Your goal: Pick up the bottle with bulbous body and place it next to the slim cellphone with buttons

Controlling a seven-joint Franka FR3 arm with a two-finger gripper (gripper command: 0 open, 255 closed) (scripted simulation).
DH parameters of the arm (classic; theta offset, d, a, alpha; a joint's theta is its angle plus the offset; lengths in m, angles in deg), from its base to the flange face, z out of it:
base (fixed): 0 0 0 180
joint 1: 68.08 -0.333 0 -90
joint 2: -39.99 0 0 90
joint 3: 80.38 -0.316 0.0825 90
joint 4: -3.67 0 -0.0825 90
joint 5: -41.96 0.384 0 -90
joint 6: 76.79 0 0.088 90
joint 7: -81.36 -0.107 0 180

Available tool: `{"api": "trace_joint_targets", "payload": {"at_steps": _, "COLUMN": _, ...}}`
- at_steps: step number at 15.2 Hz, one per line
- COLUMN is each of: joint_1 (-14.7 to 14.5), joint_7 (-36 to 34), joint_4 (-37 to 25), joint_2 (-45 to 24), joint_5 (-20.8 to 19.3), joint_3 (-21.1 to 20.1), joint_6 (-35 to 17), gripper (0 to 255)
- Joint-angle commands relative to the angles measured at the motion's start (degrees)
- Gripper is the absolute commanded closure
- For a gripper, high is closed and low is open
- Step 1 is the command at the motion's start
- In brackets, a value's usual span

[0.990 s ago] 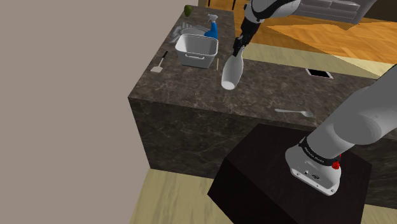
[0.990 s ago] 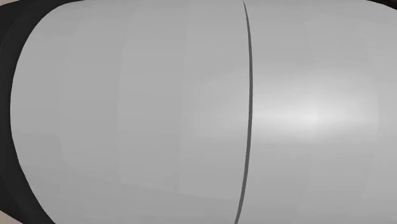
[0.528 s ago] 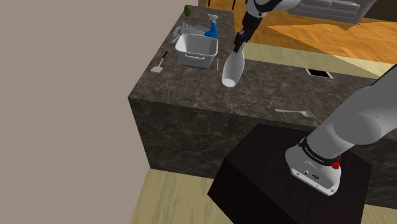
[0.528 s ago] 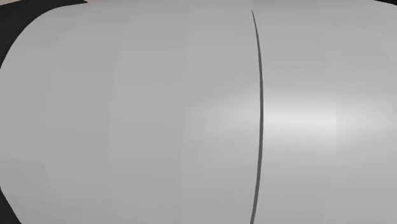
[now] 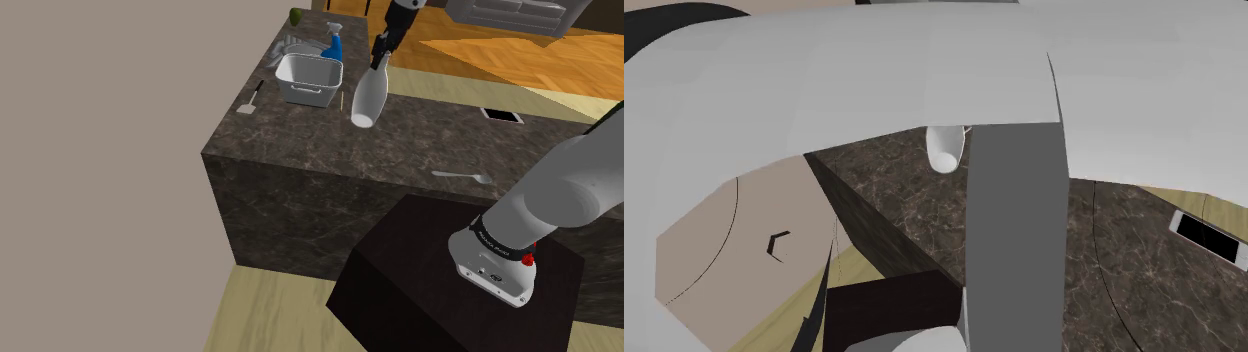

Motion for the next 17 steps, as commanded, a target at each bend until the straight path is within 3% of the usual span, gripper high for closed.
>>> {"api": "trace_joint_targets", "payload": {"at_steps": 1, "joint_1": 0.01, "joint_7": -0.10, "joint_4": -1.02, "joint_2": 0.61, "joint_5": -0.12, "joint_3": -0.03, "joint_6": 1.62, "gripper": 255}}
{"api": "trace_joint_targets", "payload": {"at_steps": 17, "joint_1": -0.03, "joint_7": -0.60, "joint_4": -12.21, "joint_2": 1.74, "joint_5": -0.37, "joint_3": -0.21, "joint_6": 13.93, "gripper": 255}}
